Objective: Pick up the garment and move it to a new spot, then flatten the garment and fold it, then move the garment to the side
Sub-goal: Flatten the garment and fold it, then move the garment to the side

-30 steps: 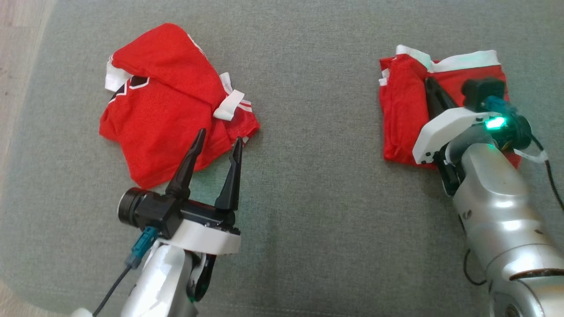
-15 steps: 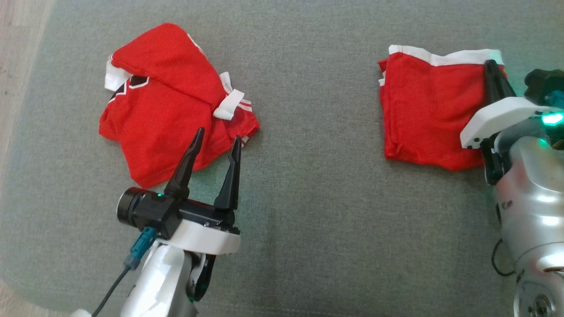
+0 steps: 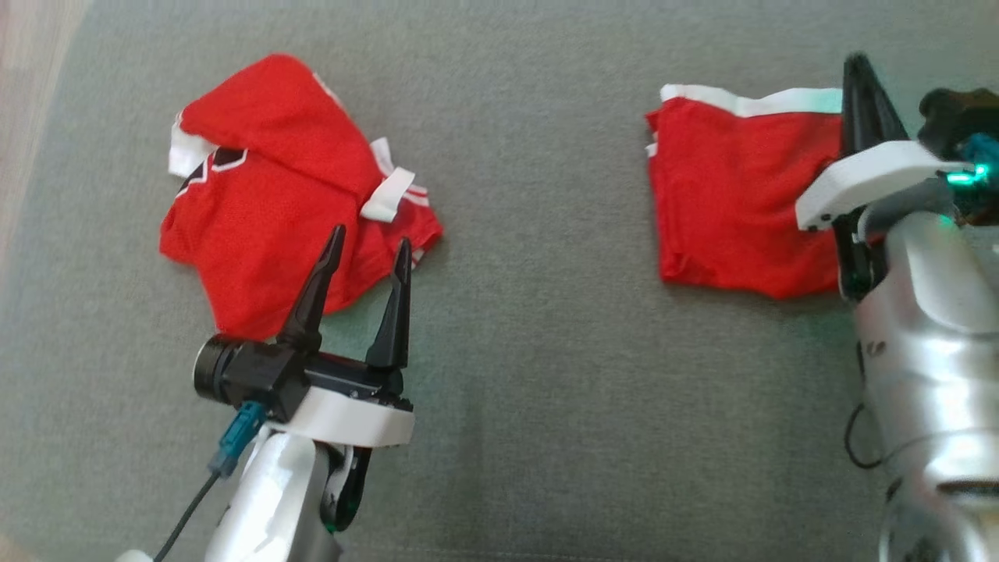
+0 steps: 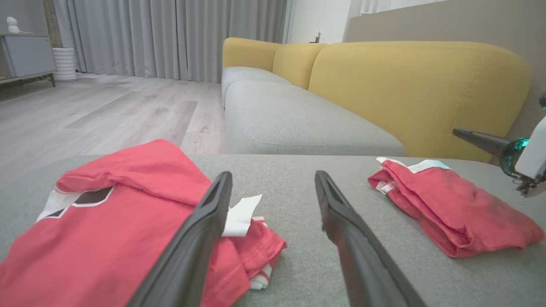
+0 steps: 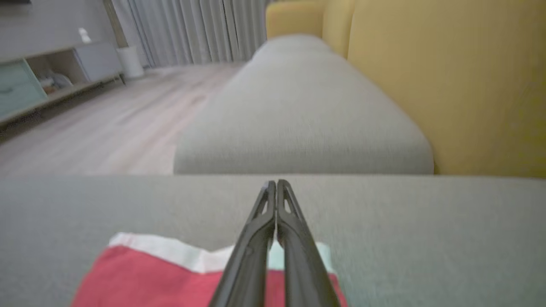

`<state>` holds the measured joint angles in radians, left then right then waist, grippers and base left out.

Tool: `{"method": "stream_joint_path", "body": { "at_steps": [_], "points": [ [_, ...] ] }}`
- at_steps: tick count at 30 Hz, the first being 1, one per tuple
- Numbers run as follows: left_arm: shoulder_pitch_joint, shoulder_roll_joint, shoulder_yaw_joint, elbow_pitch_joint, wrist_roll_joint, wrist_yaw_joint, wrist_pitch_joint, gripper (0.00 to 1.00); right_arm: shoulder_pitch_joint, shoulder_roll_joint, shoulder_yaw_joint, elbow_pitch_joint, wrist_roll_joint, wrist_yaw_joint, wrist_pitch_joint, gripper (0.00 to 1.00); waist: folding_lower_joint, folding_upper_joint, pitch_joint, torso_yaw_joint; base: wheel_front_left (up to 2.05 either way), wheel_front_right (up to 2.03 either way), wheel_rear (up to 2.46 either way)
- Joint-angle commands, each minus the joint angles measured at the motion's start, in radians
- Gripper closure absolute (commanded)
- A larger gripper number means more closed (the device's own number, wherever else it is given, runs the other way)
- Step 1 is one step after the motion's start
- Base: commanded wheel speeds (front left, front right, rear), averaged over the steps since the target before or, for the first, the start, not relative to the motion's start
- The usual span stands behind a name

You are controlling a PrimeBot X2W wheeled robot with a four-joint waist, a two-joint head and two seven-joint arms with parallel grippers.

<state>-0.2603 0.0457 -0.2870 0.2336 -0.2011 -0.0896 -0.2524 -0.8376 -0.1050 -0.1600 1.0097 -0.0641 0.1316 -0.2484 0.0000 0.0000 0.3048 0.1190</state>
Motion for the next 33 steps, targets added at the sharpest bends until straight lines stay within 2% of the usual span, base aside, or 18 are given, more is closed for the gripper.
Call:
{"method": "stream_joint_path", "body": {
  "at_steps": [1,2,3,4,5,12,19,27,33],
  "points": [
    [-0.003,0.004,0.040,-0.029,0.006,-0.004,-0.009,0.00,0.028,0.026,0.031,-0.083,0.019,-0.001,-0.013,1.00,0.0000,0.0000,-0.028,-0.023,0.00,0.00,0.00],
    [0.005,0.004,0.047,-0.028,0.008,-0.005,-0.009,0.00,0.096,0.039,0.050,-0.184,0.052,-0.001,-0.013,1.00,0.0000,0.0000,-0.052,-0.040,0.00,0.00,0.00],
    [0.010,0.004,0.050,-0.027,0.009,-0.005,-0.009,0.00,0.132,0.043,0.057,-0.232,0.071,-0.001,-0.013,1.00,0.0000,0.0000,-0.064,-0.049,0.00,0.00,0.00],
    [0.017,0.004,0.053,-0.025,0.011,-0.005,-0.009,0.00,0.170,0.047,0.069,-0.280,0.086,-0.001,-0.013,0.66,0.0000,0.0000,-0.079,-0.058,0.00,0.00,0.00],
    [0.024,0.004,0.056,-0.024,0.011,-0.006,-0.009,0.00,0.211,0.050,0.082,-0.321,0.105,-0.001,-0.013,0.00,0.0000,0.0000,-0.094,-0.067,0.00,0.00,0.00],
    [0.098,0.004,0.092,-0.016,0.008,0.001,-0.009,0.00,0.503,0.054,0.208,-0.576,0.232,-0.001,-0.013,0.00,0.0000,0.0000,-0.186,-0.135,0.00,0.00,0.00],
    [0.162,0.004,0.103,-0.014,-0.001,0.003,-0.009,0.00,0.690,0.055,0.220,-0.676,0.262,-0.001,-0.013,0.00,0.0000,0.0000,-0.227,-0.156,0.00,0.00,0.00],
    [0.186,0.004,0.092,-0.015,0.004,0.003,-0.009,0.00,0.719,0.055,0.221,-0.687,0.265,-0.001,-0.013,0.00,0.0000,0.0000,-0.232,-0.147,0.00,0.00,0.00],
    [0.159,0.004,0.083,-0.032,0.008,0.004,-0.009,0.00,0.637,0.055,0.162,-0.644,0.232,-0.001,-0.001,0.00,0.0000,0.0000,-0.179,-0.124,0.00,0.00,0.00]
  ]
}}
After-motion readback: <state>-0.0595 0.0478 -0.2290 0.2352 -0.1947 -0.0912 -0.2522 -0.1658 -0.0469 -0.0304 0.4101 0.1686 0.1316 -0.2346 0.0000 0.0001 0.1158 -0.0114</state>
